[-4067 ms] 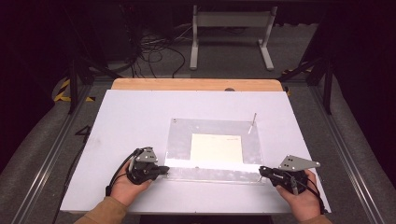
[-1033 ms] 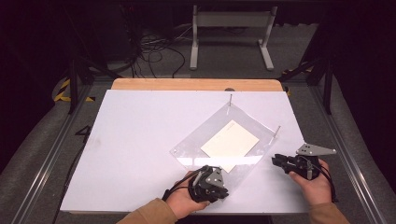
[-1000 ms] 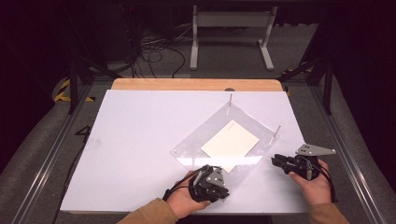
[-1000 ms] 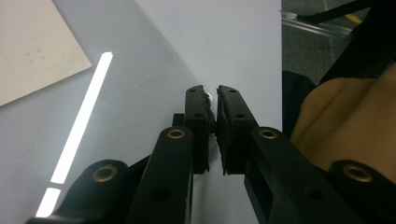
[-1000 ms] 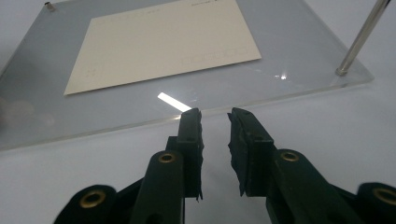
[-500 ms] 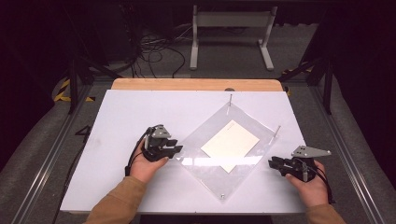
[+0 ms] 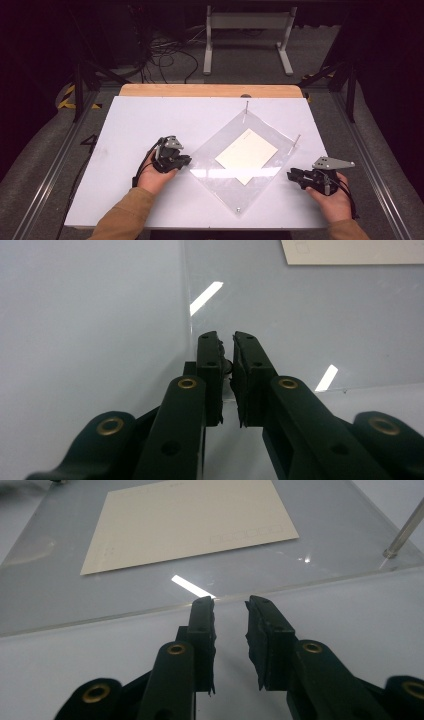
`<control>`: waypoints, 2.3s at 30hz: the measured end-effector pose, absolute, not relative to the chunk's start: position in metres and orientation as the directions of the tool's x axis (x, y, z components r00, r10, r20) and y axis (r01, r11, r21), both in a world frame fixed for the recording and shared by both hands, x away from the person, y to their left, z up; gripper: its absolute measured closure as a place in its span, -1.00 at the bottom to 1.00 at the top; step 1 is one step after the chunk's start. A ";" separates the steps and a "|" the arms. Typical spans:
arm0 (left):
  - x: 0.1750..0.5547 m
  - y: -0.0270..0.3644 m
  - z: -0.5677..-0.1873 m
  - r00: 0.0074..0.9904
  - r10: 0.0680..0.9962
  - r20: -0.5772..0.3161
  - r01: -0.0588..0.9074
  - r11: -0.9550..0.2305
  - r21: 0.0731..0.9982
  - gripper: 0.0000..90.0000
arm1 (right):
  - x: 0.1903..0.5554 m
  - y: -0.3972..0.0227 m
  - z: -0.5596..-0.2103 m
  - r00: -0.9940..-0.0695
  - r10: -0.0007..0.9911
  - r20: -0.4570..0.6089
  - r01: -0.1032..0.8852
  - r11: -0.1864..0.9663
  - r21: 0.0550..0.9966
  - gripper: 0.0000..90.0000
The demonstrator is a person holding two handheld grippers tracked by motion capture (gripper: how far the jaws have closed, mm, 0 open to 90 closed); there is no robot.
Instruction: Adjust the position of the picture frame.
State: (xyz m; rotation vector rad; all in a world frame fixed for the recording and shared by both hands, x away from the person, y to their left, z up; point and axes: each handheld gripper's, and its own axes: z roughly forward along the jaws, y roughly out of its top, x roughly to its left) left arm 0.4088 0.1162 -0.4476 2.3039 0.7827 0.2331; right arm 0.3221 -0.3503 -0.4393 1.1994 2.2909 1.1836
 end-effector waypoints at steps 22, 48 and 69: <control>0.354 0.094 -0.443 0.907 0.408 -0.105 0.382 -0.690 0.615 0.84 | 0.406 -0.376 -0.433 -0.366 0.930 0.022 0.555 0.199 0.808 0.55; 0.300 0.100 -0.440 0.935 0.335 -0.114 0.338 -0.749 0.570 0.84 | 0.505 -0.274 -0.412 -0.573 0.808 -0.134 0.389 0.412 0.824 0.89; 0.283 0.106 -0.439 0.955 0.260 -0.145 0.296 -0.773 0.561 0.83 | 0.492 -0.271 -0.430 -0.616 0.786 -0.053 0.425 0.388 0.818 0.89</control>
